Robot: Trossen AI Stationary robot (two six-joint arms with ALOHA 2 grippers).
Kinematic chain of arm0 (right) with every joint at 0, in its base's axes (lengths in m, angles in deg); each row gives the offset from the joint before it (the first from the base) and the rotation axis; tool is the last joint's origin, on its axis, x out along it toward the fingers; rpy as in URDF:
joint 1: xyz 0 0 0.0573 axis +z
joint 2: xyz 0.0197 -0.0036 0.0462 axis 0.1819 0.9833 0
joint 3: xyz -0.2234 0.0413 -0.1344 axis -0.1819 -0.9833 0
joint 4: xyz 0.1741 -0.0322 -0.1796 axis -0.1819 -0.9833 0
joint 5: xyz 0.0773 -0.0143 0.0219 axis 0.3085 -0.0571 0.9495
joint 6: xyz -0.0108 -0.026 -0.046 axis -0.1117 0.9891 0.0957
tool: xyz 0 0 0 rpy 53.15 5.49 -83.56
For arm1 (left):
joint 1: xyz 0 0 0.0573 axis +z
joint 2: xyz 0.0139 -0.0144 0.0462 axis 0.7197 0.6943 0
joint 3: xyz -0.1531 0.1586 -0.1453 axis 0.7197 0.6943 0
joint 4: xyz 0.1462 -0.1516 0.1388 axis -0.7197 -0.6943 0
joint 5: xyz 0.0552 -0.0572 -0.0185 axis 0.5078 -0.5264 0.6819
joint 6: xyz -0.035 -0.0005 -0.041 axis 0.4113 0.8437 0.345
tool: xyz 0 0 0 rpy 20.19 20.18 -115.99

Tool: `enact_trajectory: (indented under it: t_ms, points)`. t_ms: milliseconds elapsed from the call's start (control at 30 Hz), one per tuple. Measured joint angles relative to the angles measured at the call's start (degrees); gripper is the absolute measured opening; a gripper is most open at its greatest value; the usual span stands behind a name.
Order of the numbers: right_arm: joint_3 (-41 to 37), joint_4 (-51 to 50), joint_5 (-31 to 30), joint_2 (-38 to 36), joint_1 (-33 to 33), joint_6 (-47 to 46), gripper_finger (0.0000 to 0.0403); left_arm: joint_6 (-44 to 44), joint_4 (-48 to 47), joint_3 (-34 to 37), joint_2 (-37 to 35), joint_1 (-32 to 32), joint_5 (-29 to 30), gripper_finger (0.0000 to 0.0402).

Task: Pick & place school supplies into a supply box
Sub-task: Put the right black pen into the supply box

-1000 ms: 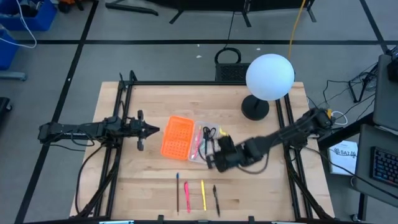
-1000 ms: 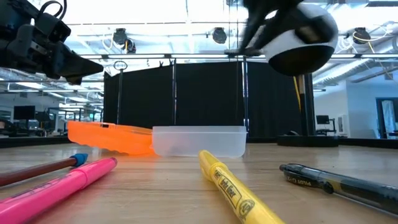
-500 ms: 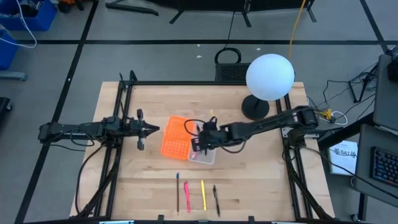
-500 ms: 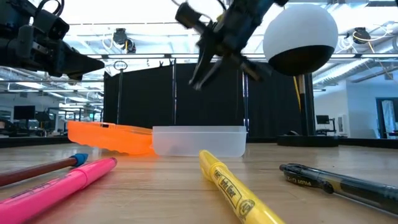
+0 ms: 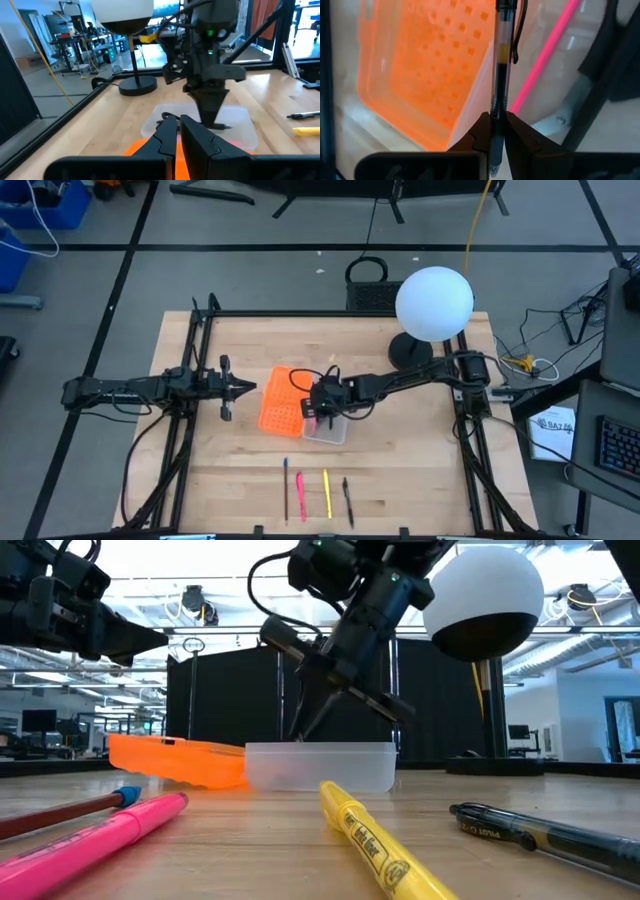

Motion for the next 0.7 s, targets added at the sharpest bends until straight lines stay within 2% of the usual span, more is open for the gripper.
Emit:
enact_trajectory:
  t_ms: [233, 700]
  points:
    - [-0.1, -3.4, 0.0, 0.0, -0.6, -1.2, 0.0024, 0.6, -0.3, 0.0, 0.0, 0.0, -0.1, 0.0031]
    - [-5.2, -1.2, 1.3, 0.0, -2.3, -3.4, 0.0030, 2.0, -0.3, 0.0, 0.0, 0.0, -0.2, 0.0031]
